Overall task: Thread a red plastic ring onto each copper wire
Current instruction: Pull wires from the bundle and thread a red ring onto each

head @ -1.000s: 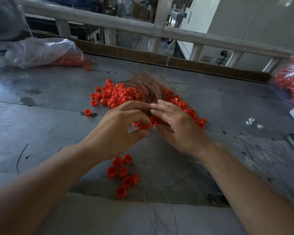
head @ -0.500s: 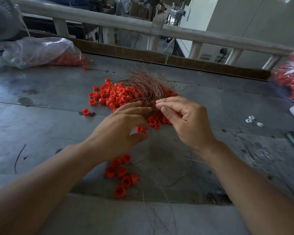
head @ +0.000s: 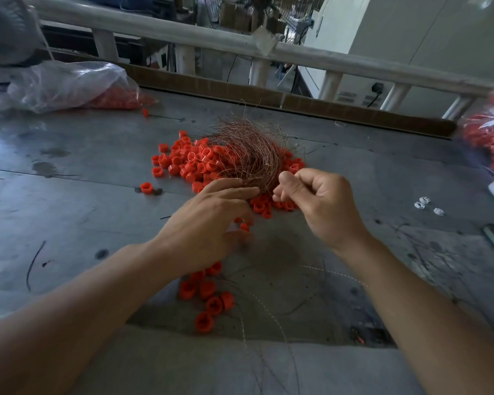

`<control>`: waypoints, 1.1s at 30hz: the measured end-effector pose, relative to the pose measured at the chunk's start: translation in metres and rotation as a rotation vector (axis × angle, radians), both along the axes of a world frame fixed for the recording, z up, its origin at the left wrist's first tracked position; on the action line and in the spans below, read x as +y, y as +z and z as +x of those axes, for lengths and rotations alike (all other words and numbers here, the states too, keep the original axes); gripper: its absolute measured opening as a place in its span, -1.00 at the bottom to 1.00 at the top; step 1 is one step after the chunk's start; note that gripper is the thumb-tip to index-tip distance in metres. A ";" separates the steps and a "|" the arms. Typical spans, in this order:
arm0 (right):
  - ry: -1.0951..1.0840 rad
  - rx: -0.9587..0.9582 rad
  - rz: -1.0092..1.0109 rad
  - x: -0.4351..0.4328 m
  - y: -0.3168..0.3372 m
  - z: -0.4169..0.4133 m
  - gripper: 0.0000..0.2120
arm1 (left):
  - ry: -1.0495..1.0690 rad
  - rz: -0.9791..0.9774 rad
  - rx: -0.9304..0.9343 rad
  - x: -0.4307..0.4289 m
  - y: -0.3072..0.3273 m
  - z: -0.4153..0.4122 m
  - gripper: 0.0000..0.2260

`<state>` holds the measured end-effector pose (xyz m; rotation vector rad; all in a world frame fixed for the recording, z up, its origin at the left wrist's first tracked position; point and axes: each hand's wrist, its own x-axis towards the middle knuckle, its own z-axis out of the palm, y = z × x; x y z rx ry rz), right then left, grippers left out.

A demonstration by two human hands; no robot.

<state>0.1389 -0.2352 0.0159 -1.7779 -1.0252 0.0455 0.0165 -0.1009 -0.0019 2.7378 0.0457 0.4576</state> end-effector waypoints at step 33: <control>-0.135 -0.392 0.149 0.011 0.000 -0.008 -0.92 | -0.101 -0.074 -0.140 -0.002 0.008 -0.009 -0.82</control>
